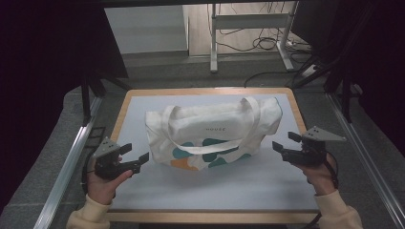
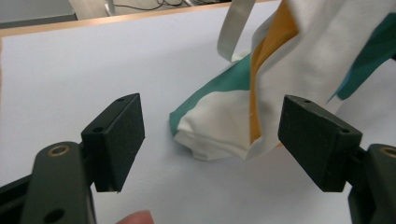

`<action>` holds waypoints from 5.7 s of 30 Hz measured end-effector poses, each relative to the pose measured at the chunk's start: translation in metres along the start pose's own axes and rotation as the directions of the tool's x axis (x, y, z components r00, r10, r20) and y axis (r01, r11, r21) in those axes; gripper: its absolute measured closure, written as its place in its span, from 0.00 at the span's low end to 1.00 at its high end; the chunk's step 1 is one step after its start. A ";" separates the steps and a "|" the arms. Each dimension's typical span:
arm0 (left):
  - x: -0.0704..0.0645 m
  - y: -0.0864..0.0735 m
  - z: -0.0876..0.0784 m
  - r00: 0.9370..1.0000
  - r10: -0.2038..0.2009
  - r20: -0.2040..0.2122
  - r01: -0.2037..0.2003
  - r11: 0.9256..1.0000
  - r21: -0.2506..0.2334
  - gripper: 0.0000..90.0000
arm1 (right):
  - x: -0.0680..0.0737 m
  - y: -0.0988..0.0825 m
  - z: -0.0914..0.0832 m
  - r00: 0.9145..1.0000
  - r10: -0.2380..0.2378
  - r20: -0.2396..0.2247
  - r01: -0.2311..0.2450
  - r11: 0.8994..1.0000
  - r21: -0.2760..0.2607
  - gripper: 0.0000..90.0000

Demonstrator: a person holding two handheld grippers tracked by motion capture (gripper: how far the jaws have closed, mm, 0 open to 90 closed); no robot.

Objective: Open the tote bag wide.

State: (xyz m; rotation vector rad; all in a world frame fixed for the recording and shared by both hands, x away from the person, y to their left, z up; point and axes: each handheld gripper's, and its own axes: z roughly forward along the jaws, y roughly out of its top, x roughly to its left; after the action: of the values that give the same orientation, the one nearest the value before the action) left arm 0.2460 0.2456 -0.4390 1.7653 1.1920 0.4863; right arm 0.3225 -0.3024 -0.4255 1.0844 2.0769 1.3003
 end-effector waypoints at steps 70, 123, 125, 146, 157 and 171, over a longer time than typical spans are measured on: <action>-0.023 0.016 0.015 0.983 0.126 0.136 -0.120 0.991 -0.050 0.89 | 0.017 0.014 0.003 0.992 -0.128 0.007 0.128 0.989 -0.075 0.96; -0.030 -0.035 0.046 0.980 0.145 0.133 -0.156 0.985 0.078 0.92 | 0.020 -0.057 0.044 0.992 -0.104 -0.066 0.113 0.983 0.145 0.96; -0.029 -0.035 0.049 0.981 0.146 0.130 -0.158 0.984 0.085 0.92 | 0.020 -0.059 0.047 0.992 -0.104 -0.068 0.113 0.981 0.156 0.96; -0.018 -0.046 0.087 0.985 0.134 0.107 -0.153 0.968 0.199 0.92 | 0.016 -0.068 0.072 0.992 -0.106 -0.067 0.119 0.963 0.242 0.96; -0.015 -0.046 0.065 0.992 0.110 0.065 -0.118 0.984 0.136 0.60 | 0.014 -0.064 0.060 0.996 -0.077 -0.043 0.084 0.977 0.194 0.59; -0.021 -0.001 0.010 0.995 0.085 0.045 -0.082 0.995 -0.066 0.45 | 0.023 -0.008 0.010 0.998 -0.046 -0.048 0.045 0.999 -0.017 0.48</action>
State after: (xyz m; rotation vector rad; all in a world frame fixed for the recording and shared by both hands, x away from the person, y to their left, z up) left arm 0.2430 0.2226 -0.4409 1.7676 1.0623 0.5230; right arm 0.3130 -0.2804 -0.4364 1.0021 2.1104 1.3307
